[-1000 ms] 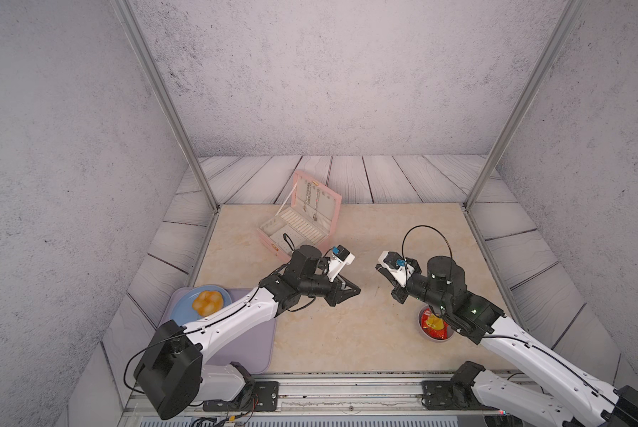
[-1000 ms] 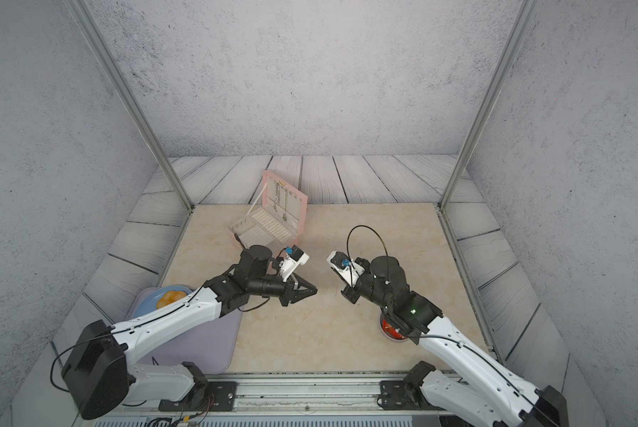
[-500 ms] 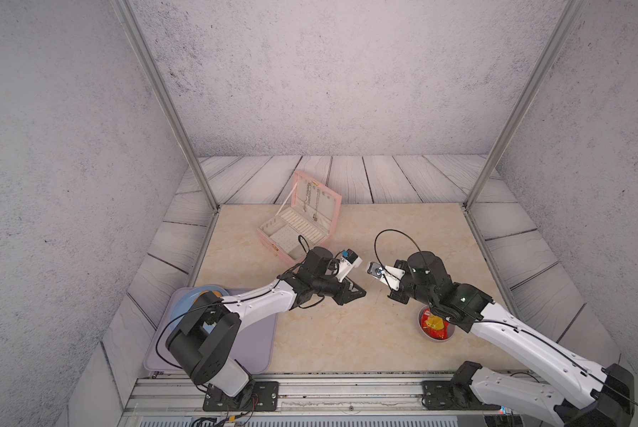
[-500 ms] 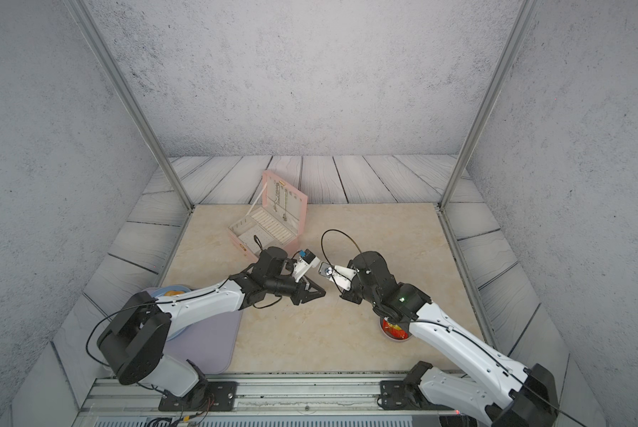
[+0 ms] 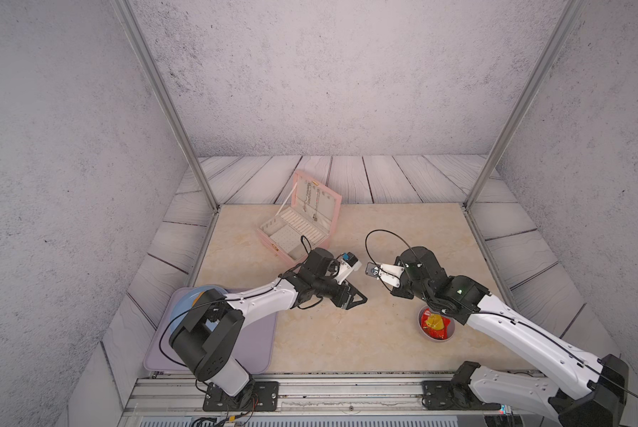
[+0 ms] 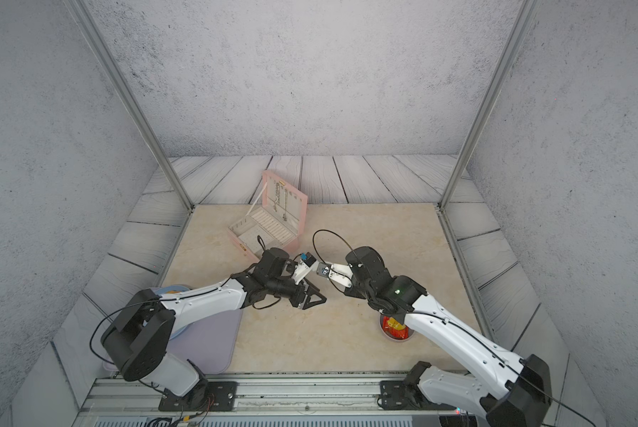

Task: Put jewelry chain into jewelry box
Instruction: Pick up the necklace from the center of the board, then move the jewelry box to the center of the board.

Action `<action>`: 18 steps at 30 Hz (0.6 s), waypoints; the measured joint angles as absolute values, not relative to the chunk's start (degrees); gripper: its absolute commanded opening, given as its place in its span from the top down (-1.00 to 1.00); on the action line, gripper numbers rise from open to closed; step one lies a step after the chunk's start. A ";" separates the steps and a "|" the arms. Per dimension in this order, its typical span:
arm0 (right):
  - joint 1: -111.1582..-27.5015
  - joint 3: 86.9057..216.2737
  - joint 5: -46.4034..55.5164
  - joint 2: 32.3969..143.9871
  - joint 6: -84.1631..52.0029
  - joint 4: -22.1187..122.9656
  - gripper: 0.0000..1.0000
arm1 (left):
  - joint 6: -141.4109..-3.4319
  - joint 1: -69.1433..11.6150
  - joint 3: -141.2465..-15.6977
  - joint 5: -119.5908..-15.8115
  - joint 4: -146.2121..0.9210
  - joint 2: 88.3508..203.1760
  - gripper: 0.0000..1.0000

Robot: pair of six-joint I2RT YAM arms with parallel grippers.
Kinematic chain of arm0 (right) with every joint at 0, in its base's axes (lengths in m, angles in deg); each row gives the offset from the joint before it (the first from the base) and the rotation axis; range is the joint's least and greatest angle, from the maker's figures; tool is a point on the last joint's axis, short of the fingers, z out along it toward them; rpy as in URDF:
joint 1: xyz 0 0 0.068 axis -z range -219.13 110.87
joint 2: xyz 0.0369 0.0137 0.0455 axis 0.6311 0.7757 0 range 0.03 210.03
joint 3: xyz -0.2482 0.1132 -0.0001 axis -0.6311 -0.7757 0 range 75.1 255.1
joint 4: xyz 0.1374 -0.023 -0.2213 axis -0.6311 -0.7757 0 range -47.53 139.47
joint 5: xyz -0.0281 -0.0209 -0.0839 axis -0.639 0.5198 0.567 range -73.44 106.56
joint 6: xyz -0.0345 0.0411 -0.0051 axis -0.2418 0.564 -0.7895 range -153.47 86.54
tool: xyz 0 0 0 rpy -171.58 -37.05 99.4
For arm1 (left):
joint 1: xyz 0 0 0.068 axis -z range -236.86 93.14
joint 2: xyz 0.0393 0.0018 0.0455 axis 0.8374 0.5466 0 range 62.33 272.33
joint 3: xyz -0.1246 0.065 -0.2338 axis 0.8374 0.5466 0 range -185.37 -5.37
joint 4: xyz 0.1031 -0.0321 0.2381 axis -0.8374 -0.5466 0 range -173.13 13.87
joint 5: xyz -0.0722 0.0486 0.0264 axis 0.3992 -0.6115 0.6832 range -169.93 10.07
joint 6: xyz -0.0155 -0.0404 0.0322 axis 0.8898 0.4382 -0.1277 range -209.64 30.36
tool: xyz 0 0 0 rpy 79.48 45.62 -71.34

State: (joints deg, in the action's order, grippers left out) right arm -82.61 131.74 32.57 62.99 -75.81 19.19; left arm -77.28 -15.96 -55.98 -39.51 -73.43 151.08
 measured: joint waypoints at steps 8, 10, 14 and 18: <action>-83.27 131.81 35.34 64.14 -76.95 17.55 1.00 | -78.07 -21.66 -56.33 -49.41 -77.95 143.24 -0.60; -83.57 131.81 35.80 64.34 -77.08 17.55 0.99 | -78.26 -23.96 -57.29 -52.58 -79.59 142.30 -0.63; -83.97 131.81 36.74 64.45 -77.32 17.55 1.00 | -78.57 -29.95 -60.63 -58.65 -81.93 142.23 -0.67; -84.14 131.81 38.12 64.76 -77.71 17.55 1.00 | -78.99 -37.07 -65.44 -64.01 -83.50 143.87 -0.74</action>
State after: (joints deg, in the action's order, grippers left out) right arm -84.14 131.81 38.12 64.76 -77.71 17.55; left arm -78.99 -37.07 -65.44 -64.01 -83.50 143.87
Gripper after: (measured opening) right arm 0.043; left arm 0.857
